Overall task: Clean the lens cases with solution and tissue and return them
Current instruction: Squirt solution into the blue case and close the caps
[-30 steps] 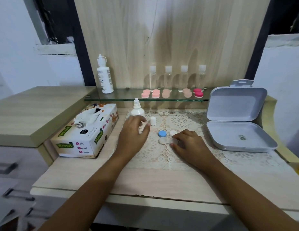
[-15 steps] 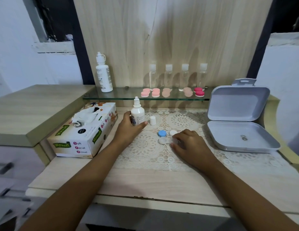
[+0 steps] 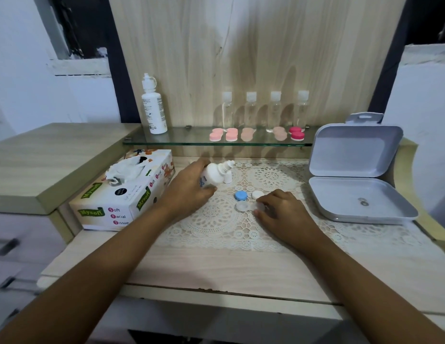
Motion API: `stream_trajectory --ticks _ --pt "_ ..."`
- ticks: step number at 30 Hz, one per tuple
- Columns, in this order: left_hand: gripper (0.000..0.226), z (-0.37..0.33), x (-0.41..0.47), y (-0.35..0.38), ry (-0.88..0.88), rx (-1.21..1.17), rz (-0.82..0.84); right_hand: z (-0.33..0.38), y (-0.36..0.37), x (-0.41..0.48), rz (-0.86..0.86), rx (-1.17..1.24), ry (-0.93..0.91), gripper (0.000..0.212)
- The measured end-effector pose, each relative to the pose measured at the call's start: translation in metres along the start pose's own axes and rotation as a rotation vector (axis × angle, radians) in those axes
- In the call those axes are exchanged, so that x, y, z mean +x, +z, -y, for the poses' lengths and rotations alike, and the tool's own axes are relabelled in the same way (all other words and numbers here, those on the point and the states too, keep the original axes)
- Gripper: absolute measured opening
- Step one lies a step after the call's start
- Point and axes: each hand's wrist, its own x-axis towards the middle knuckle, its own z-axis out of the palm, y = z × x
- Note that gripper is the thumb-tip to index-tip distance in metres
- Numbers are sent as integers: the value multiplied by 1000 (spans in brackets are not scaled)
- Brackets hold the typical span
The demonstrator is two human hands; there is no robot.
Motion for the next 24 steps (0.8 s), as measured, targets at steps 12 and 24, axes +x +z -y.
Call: stream_trajectory --ticks 12,24 --pt "54 6 -13 -8 343 403 76 0 0 -1 3 9 15 27" --pt "54 9 -5 -6 514 576 62 -1 0 -1 11 14 26 29"
